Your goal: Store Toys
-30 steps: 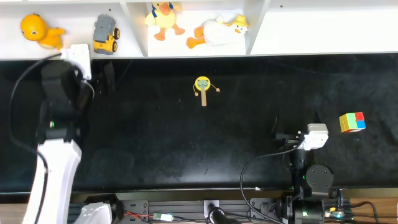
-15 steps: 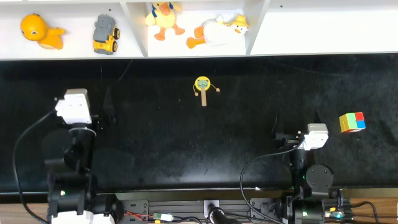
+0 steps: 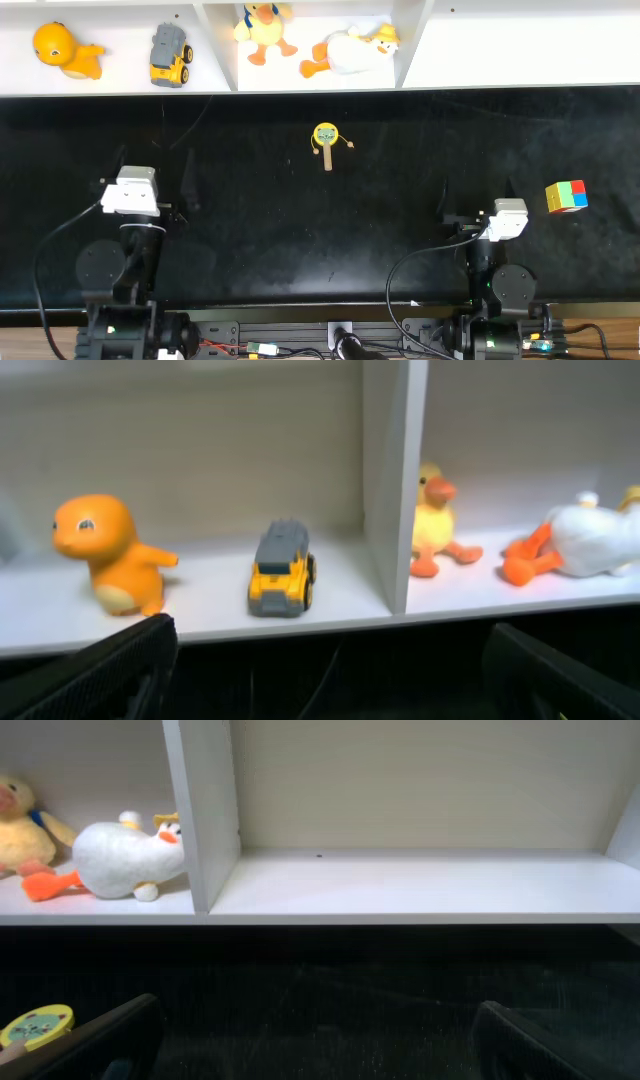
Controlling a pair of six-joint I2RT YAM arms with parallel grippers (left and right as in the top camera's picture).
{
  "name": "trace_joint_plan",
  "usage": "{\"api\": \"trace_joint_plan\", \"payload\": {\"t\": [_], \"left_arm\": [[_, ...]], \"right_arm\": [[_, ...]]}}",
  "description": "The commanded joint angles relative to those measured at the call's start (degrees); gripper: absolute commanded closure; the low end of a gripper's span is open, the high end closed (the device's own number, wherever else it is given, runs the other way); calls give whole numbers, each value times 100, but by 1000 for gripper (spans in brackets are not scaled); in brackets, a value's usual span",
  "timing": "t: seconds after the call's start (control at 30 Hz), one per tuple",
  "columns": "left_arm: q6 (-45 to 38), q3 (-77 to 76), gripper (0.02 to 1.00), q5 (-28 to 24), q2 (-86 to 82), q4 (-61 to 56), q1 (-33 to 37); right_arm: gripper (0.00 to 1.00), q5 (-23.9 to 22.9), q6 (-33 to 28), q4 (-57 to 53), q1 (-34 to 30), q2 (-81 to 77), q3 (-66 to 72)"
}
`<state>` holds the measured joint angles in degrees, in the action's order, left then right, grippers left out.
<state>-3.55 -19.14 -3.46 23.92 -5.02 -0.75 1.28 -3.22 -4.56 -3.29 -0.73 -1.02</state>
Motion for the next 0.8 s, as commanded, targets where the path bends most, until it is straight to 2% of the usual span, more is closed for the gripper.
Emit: {"api": "trace_joint_plan", "payload": {"t": [0.03,0.2,0.3,0.63,0.8], "left_arm": [[-48,501,20,-24,-275,-553,-101],[-48,1141,20,170,-678,-1298,-168],[-92,1316,20,468,-885,-1217,-168],[-118,1346,20,1036,-1814,389,-168],[-330,1447,20,1115,-2033,704,-267]], "right_arm": [[3,17,-15,22,-11,46,74],[5,17,-15,22,-11,46,74],[5,17,-15,22,-11,46,74],[5,17,-15,22,-11,46,74],[5,17,-15,22,-11,46,74]]}}
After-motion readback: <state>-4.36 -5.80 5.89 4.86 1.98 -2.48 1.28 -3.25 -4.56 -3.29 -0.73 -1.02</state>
